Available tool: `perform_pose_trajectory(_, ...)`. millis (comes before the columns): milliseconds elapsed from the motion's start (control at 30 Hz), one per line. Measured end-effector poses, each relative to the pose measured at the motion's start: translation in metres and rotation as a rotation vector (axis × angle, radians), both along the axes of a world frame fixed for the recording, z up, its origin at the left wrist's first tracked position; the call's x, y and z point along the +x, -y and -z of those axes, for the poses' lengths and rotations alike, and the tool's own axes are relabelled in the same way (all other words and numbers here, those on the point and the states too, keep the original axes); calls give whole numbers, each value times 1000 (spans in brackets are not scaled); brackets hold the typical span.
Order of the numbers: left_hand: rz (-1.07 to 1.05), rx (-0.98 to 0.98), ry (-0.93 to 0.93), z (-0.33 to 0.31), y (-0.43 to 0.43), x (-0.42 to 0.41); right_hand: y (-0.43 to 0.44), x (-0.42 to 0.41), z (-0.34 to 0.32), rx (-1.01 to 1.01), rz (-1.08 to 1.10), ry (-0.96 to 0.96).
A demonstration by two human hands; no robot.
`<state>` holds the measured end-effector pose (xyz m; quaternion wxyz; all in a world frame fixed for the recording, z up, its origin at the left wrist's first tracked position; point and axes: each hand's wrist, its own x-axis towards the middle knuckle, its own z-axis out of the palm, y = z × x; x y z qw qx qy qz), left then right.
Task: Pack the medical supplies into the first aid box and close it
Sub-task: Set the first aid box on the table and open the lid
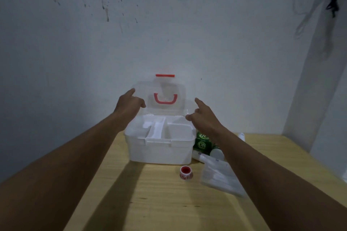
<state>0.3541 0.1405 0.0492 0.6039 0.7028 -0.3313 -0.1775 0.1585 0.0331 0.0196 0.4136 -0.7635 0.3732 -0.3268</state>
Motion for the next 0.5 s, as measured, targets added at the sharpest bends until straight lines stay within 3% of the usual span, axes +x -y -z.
perform_pose_trajectory(267,11,70,5,1,10,11,6,3,3,-16,-3,-56)
perform_pose_trajectory(500,5,116,137,7,9,15,8,2,1,-55,-2,-127)
